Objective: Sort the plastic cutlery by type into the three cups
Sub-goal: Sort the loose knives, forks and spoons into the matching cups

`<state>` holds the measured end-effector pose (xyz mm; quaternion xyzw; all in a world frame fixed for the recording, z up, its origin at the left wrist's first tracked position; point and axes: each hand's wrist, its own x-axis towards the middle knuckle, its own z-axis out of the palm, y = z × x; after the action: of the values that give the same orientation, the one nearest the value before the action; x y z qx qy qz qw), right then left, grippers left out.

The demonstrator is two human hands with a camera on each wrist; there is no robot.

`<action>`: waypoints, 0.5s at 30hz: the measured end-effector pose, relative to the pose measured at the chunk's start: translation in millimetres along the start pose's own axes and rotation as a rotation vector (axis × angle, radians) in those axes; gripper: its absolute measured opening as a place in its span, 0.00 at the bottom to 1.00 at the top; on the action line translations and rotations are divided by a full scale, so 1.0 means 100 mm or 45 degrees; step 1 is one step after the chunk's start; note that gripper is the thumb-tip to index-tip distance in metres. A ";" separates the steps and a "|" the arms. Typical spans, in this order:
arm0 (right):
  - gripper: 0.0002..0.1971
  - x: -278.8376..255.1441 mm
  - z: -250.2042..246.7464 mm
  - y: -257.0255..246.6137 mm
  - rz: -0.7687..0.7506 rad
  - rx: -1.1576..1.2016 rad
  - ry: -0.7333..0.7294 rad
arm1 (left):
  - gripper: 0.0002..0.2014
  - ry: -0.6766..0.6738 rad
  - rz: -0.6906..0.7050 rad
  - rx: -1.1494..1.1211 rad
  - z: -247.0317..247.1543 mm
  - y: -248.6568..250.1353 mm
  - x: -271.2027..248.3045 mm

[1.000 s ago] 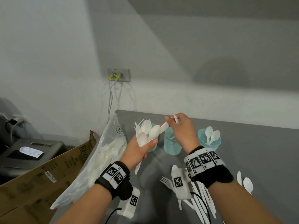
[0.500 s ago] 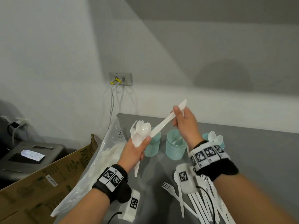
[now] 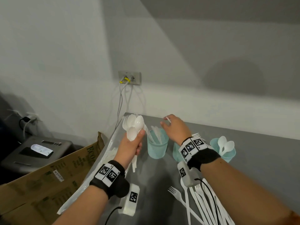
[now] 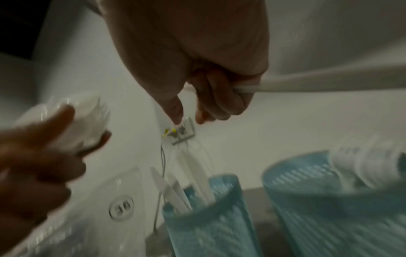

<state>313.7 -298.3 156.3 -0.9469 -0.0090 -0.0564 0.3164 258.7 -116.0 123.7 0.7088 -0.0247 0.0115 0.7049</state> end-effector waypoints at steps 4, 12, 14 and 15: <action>0.20 0.01 -0.23 -0.25 -0.177 0.343 0.170 | 0.15 0.017 -0.051 -0.015 -0.07 -0.03 0.01; 0.18 0.12 0.07 -0.05 -0.194 0.522 0.131 | 0.08 -0.001 -0.028 0.106 -0.03 -0.06 0.02; 0.17 0.12 0.18 0.07 -0.091 0.440 0.019 | 0.08 0.001 0.025 0.196 0.01 -0.04 0.00; 0.17 0.10 0.21 0.11 -0.039 0.419 -0.038 | 0.08 0.012 0.034 0.225 0.02 -0.06 0.01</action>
<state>326.4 -294.7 134.6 -0.8828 -0.0373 -0.0447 0.4661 260.0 -117.9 118.2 0.7678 -0.0297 0.0262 0.6395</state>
